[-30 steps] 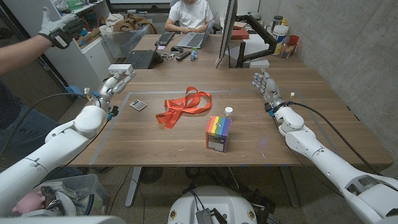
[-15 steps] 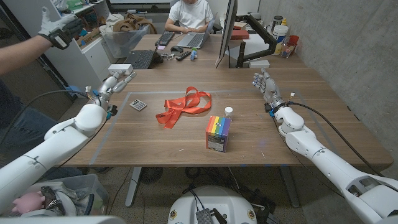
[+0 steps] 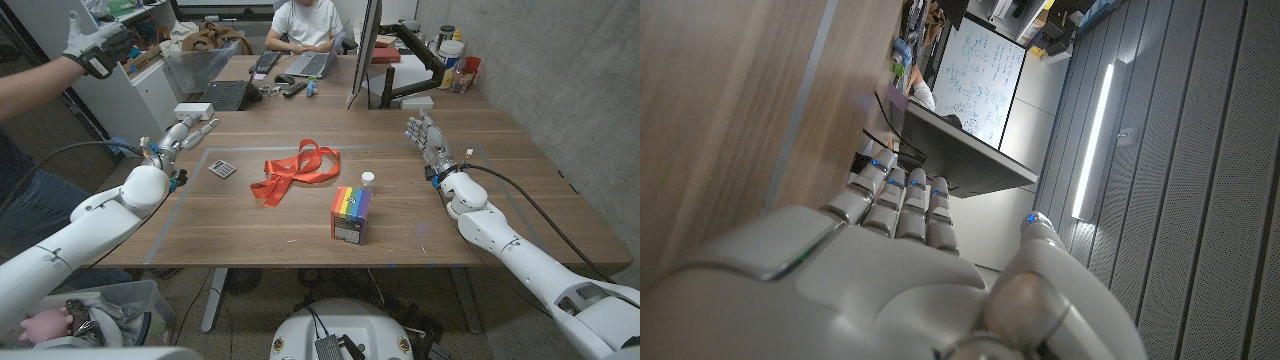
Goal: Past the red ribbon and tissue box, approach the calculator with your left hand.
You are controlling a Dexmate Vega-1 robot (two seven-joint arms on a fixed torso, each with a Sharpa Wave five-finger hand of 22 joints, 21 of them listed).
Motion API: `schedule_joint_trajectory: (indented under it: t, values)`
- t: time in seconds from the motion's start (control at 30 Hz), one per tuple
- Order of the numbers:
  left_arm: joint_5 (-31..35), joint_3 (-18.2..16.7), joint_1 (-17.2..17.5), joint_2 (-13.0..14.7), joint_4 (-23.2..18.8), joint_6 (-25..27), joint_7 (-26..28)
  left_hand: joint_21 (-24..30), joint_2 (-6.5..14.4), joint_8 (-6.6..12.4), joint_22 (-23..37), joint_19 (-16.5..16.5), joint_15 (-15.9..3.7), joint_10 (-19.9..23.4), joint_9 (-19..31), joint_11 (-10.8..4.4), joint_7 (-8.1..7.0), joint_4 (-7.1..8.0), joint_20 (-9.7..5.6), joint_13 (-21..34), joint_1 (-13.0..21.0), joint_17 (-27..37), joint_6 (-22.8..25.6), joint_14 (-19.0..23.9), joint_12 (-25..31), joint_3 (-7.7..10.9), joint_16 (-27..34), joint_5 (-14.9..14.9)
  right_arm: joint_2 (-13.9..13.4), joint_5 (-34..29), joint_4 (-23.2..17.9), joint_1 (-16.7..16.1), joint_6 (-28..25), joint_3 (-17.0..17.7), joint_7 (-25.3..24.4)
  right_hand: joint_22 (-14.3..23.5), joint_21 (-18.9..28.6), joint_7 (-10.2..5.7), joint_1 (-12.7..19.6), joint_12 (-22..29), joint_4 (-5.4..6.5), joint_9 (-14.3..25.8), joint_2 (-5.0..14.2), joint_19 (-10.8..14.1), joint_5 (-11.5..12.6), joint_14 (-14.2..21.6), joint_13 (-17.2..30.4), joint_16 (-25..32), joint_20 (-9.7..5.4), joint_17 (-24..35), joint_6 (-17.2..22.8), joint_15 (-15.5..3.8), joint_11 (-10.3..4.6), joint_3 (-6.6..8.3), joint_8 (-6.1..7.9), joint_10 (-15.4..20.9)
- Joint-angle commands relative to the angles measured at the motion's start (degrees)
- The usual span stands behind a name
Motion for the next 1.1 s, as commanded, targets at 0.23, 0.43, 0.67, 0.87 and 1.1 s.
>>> schedule_joint_trajectory:
  t: [0.23, 0.43, 0.67, 0.87, 1.1]
  values:
    - [0.61, 1.43, -1.89, 0.76, 0.99, 2.38, -0.47, 0.42, 0.24, 0.51, 0.14, 0.39, -0.02, 0.86, 0.24, -0.16, -0.35, -0.37, 0.41, 0.23, 0.9, 0.13, 0.71, 0.65, 0.56, -0.16, 0.51, -0.16, 1.18, -0.02, 2.22, 1.04, 0.65, -0.31, 0.6, 0.23, -0.2, -0.09, -0.01, 0.33, -0.16, 0.33, 0.58, 0.56, 0.09, 0.37, 0.22, 0.2, -0.71, 0.21, 0.11, -0.01, -0.09, 0.08, 0.25, 0.52]
    - [1.29, 2.72, -3.12, 0.99, 1.44, 3.43, -0.92, 0.44, 0.34, 0.51, 0.15, 0.41, 0.14, 1.03, 0.24, -0.19, -0.44, -0.45, 0.41, 0.25, 1.11, 0.15, 0.81, 0.98, 0.59, -0.11, 0.6, -0.19, 1.29, -0.4, 2.76, 1.31, 1.22, -0.3, 0.72, 0.23, -0.28, -0.08, -0.02, 0.31, -0.18, 0.33, 0.59, 0.62, 0.08, 0.46, 0.23, 0.19, -0.7, 0.21, 0.18, -0.05, -0.18, 0.05, 0.27, 0.56]
    - [0.44, 3.37, -3.99, 0.71, 2.3, 4.13, -1.72, 0.45, 0.43, 0.53, 0.16, 0.43, 0.09, 1.01, 0.25, -0.36, -0.47, -0.52, 0.46, 0.27, 1.31, 0.16, 0.96, 1.07, 0.54, -0.08, 0.58, -0.23, 1.09, -0.79, 2.66, 1.44, 1.3, -0.35, 0.61, 0.24, -0.4, -0.03, -0.03, 0.3, -0.21, 0.34, 0.57, 0.65, 0.08, 0.43, 0.24, 0.12, -0.72, 0.21, 0.31, -0.06, -0.24, 0.0, 0.31, 0.64]
    - [0.57, 4.44, -4.71, 0.77, 3.03, 4.71, -2.15, 0.47, 0.48, 0.52, 0.17, 0.46, 0.07, 1.09, 0.26, -0.37, -0.47, -0.56, 0.47, 0.28, 1.43, 0.17, 1.0, 1.11, 0.55, -0.06, 0.56, -0.26, 0.95, -0.94, 2.52, 1.68, 1.19, -0.4, 0.62, 0.24, -0.49, -0.03, -0.05, 0.3, -0.23, 0.34, 0.57, 0.71, 0.07, 0.51, 0.25, 0.12, -0.69, 0.22, 0.36, -0.07, -0.08, -0.04, 0.31, 0.74]
    - [0.86, 5.7, -5.88, 0.72, 3.86, 4.93, -2.69, 0.48, 0.53, 0.54, 0.18, 0.47, 0.09, 1.11, 0.26, -0.34, -0.45, -0.61, 0.47, 0.3, 1.57, 0.19, 1.17, 1.24, 0.52, -0.05, 0.57, -0.31, 0.75, -2.4, 2.84, 2.27, 1.61, -0.95, 0.17, 0.24, -0.6, -0.04, -0.07, 0.37, -0.25, 0.35, 0.57, 0.76, 0.07, 0.61, 0.25, 0.11, -0.65, 0.22, 0.54, -0.05, -0.03, -0.09, 0.37, 1.03]
